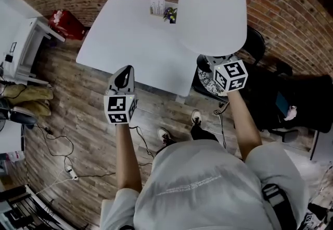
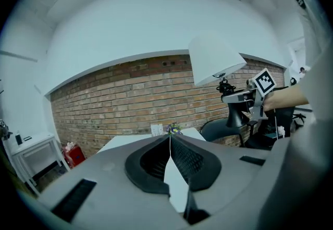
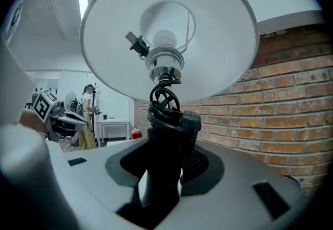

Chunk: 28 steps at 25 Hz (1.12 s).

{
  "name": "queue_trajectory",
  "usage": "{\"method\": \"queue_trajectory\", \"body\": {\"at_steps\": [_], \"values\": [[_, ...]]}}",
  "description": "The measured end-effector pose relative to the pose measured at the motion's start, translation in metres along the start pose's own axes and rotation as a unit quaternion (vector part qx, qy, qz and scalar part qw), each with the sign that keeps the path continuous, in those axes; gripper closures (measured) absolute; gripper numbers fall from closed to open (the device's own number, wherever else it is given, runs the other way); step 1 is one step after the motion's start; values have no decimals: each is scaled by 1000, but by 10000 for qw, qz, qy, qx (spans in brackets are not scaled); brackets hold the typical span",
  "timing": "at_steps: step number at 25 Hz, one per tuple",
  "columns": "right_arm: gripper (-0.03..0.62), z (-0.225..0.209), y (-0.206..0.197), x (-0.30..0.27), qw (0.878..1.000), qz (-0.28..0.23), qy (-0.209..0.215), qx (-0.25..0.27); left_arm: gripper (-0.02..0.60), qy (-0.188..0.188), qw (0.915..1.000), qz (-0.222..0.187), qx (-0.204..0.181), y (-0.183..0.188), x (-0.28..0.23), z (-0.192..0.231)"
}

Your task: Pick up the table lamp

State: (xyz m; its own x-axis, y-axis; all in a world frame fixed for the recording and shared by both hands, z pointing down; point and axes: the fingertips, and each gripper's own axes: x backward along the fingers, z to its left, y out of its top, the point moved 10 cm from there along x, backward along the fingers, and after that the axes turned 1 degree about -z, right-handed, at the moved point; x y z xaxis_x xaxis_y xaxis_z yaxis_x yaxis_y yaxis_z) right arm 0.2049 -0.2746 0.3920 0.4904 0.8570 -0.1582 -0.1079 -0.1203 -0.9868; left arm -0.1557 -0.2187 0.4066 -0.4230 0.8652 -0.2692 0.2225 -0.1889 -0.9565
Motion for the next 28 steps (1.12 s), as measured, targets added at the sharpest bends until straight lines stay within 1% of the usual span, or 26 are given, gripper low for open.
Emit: {"method": "queue_trajectory", "body": {"at_steps": [7, 14, 21, 28], "values": [[439, 3, 26, 42, 9993, -46, -353, 63, 566, -149, 9991, -376, -132, 30, -4, -1], [439, 14, 36, 72, 9986, -194, -498, 18, 566, -258, 9968, -722, -211, 55, -3, 0], [439, 18, 39, 93, 9982, -173, -562, 118, 568, -481, 9944, -875, -338, 70, -8, -17], [439, 17, 41, 99, 9985, -171, -504, 133, 568, -598, 9933, -891, -418, 72, -10, -32]]}}
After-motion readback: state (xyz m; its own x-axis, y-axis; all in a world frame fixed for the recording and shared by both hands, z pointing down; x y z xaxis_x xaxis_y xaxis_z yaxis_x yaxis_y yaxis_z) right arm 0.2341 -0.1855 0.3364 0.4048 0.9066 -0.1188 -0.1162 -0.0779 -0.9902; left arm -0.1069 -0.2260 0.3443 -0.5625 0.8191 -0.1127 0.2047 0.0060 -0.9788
